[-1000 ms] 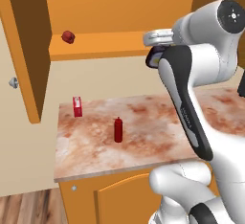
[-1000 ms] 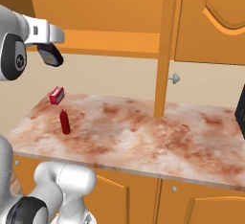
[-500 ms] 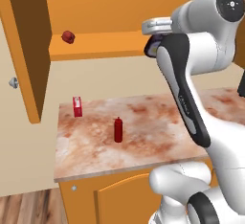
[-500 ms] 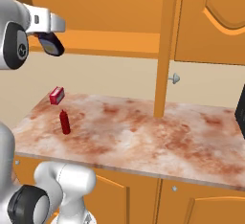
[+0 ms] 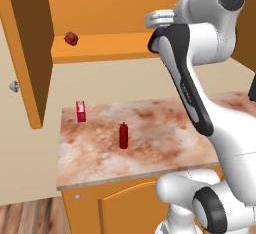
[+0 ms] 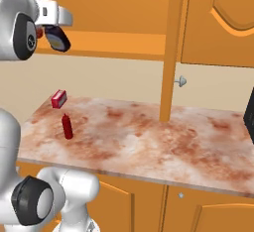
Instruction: Pick the condiment bottle and ketchup from the counter and place them in the cabinet.
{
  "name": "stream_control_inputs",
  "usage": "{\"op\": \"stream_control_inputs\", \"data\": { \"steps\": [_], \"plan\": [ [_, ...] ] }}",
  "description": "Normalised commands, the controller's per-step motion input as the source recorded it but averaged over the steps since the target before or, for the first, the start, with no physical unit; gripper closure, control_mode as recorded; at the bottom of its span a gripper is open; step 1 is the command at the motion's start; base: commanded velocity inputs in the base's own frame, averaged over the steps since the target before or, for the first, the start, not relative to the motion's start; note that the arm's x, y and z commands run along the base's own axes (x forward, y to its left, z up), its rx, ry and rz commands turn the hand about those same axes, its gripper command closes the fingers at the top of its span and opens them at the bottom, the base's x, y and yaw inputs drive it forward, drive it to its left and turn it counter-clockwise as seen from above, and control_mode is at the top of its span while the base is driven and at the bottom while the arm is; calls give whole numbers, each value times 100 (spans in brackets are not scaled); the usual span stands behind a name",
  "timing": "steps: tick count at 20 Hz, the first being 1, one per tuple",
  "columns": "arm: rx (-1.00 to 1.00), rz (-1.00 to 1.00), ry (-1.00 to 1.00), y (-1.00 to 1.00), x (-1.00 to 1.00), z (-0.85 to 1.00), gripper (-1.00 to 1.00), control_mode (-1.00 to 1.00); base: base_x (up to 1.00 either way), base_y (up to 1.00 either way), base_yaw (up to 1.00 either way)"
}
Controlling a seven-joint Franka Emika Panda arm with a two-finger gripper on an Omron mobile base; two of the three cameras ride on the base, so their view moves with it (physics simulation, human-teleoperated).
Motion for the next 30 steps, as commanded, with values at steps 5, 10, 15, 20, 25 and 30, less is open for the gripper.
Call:
{"op": "stream_control_inputs", "data": {
  "steps": [5,10,15,20,25,30],
  "plan": [
    [0,0,0,0,35,0,100,-100,0,0,0],
    [0,0,1,0,28,-7,100,-100,0,0,0],
    [0,0,3,0,26,-18,100,-100,0,0,0],
    [0,0,3,0,27,-12,100,-100,0,0,0],
    [0,0,2,0,29,-16,100,-100,0,0,0],
    [0,0,0,0,34,-10,100,-100,0,0,0]
  ]
}}
